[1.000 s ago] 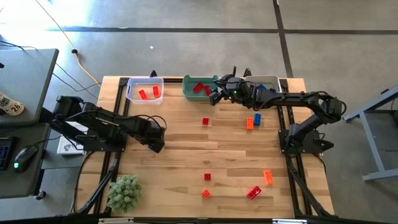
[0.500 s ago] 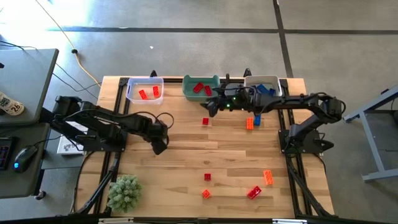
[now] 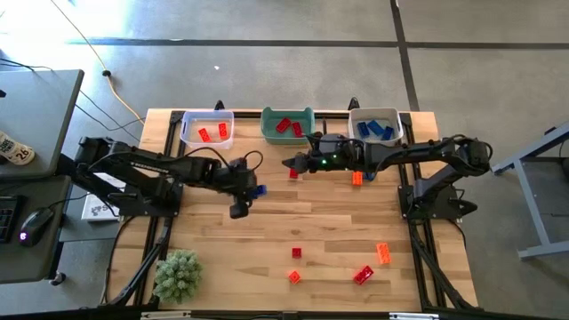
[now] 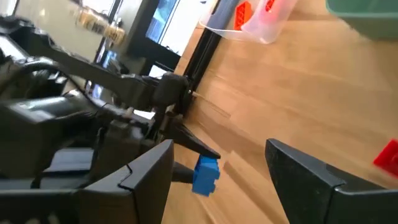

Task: Sort & place blocks by color
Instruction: Put the blue game piece into the white bin, then put the orange game piece into the transparent bin

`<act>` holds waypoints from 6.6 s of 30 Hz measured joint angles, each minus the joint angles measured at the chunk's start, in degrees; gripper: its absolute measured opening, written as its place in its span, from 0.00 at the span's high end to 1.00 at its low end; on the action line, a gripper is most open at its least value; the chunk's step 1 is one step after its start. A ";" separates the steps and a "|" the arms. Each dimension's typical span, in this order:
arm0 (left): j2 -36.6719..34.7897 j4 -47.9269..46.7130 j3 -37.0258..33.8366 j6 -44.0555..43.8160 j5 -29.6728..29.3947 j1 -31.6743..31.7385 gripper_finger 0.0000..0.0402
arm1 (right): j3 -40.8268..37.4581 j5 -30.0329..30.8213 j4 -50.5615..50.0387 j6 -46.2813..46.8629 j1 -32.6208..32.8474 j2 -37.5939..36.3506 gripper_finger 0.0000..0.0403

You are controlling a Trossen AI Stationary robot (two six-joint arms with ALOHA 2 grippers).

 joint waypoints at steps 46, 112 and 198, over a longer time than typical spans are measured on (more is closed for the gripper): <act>4.75 -7.74 19.12 20.06 -5.11 13.05 0.73 | 17.80 6.98 -12.57 -13.19 -2.65 9.36 0.40; 7.93 -7.02 19.07 7.99 -7.54 21.07 0.44 | 18.68 26.69 -57.83 -29.71 -24.04 0.34 0.84; 8.00 -4.53 19.07 8.12 -5.48 21.73 0.44 | 18.75 12.17 -93.68 14.93 17.83 0.61 0.56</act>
